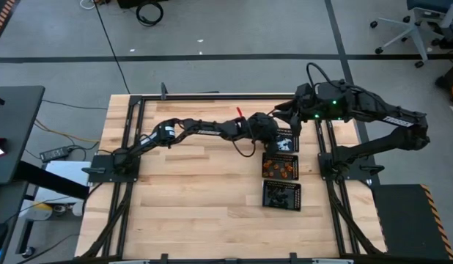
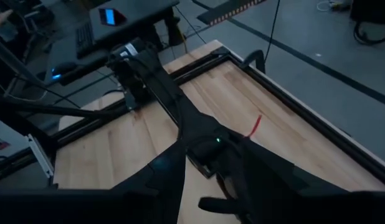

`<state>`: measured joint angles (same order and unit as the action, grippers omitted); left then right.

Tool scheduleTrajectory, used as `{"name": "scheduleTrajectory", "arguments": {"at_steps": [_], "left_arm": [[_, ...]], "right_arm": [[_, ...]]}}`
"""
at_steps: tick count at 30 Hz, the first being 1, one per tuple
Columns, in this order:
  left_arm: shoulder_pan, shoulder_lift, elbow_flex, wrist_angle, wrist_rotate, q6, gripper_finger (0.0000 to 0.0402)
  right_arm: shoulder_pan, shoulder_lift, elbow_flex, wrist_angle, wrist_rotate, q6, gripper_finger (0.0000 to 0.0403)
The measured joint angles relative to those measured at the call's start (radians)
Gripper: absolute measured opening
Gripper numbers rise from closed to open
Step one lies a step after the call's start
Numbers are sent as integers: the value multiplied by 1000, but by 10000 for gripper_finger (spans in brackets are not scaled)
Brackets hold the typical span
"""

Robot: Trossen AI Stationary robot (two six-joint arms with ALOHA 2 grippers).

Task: Sort Halloween decoration
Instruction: Put the white ghost toy into the top black bin

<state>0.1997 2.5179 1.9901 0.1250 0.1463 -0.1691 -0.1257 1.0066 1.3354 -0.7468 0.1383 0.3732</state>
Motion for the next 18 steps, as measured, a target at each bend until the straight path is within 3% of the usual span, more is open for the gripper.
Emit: {"name": "scheduleTrajectory", "arguments": {"at_steps": [9,12,18], "left_arm": [[0,-40,1,-47,33,23,123],[-1,-91,0,-120,71,52,123],[-27,-179,-1,-251,16,233,104]], "right_arm": [[0,-16,0,-21,0,-10,160],[0,-21,0,-21,1,-10,160],[0,-32,0,-8,26,-13,160]]}}
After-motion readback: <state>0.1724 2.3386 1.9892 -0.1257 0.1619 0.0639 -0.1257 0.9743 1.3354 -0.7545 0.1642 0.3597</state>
